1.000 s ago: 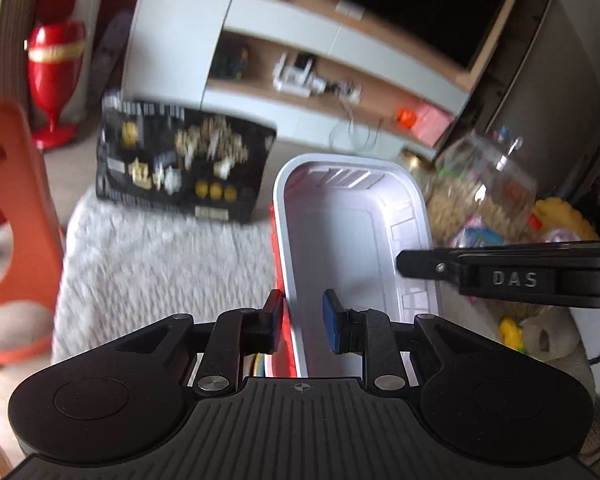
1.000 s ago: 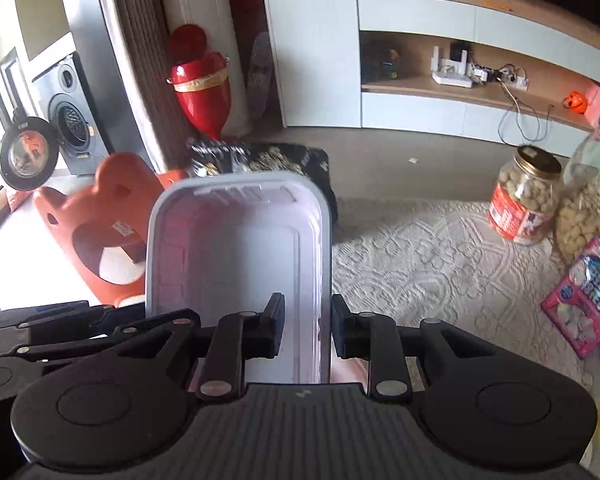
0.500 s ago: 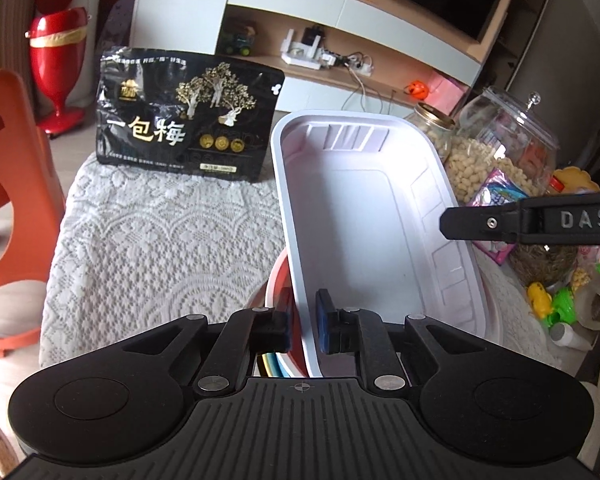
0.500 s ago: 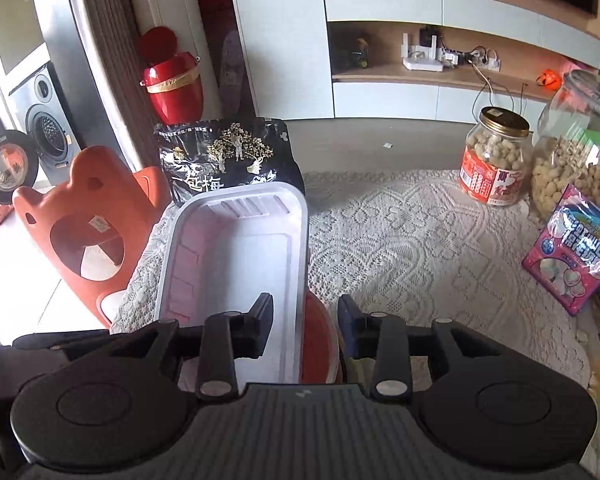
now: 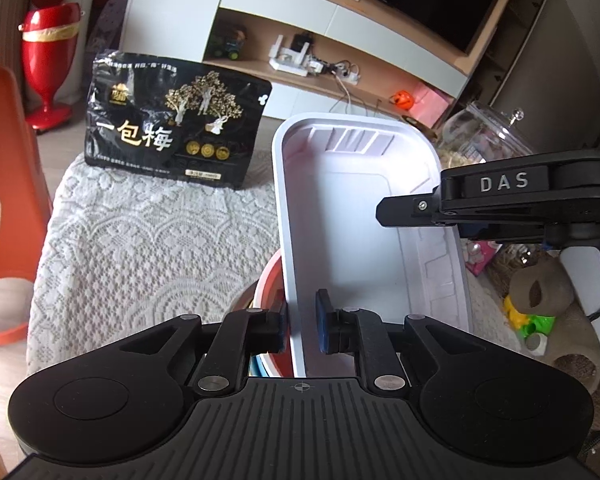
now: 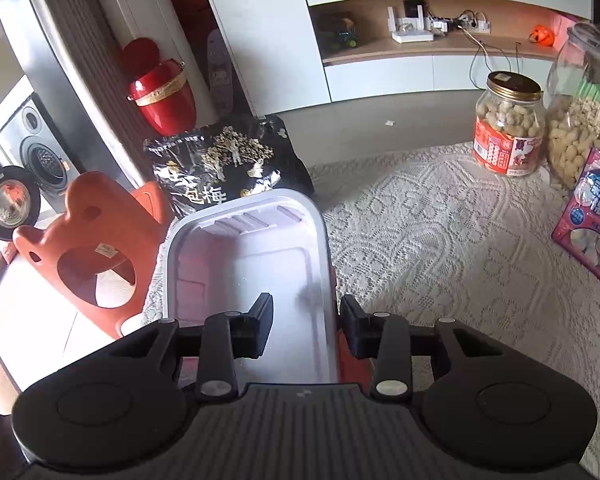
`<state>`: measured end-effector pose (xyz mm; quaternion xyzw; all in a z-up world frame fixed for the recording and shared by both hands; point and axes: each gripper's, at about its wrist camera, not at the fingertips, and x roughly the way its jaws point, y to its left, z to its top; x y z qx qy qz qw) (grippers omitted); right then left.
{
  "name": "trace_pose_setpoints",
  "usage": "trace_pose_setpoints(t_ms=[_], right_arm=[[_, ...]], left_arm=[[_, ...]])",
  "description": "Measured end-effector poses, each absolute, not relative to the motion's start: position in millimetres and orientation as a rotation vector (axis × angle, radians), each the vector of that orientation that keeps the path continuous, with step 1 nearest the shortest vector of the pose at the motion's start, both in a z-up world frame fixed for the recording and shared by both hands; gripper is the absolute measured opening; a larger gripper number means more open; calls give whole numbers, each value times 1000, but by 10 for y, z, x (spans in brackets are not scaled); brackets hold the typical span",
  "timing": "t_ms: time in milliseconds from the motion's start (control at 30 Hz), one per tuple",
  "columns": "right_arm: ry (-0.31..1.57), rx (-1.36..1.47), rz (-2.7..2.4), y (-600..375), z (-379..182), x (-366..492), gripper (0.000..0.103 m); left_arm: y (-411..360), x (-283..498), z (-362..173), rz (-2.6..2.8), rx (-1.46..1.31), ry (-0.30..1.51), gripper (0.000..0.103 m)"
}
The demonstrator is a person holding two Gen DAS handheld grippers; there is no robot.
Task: Organize plates and bowls
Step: 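Lift the tray with the left tool and carry it over the bowl stack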
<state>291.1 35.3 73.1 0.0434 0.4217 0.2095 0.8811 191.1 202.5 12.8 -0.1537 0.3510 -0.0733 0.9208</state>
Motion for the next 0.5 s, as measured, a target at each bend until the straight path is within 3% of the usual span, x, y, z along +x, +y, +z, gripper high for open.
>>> trace_pose_setpoints(t_ms=[500], right_arm=[[863,65,483,106,768,2636,39]], left_arm=[[1835,1740,249,-204,-262,764,18]])
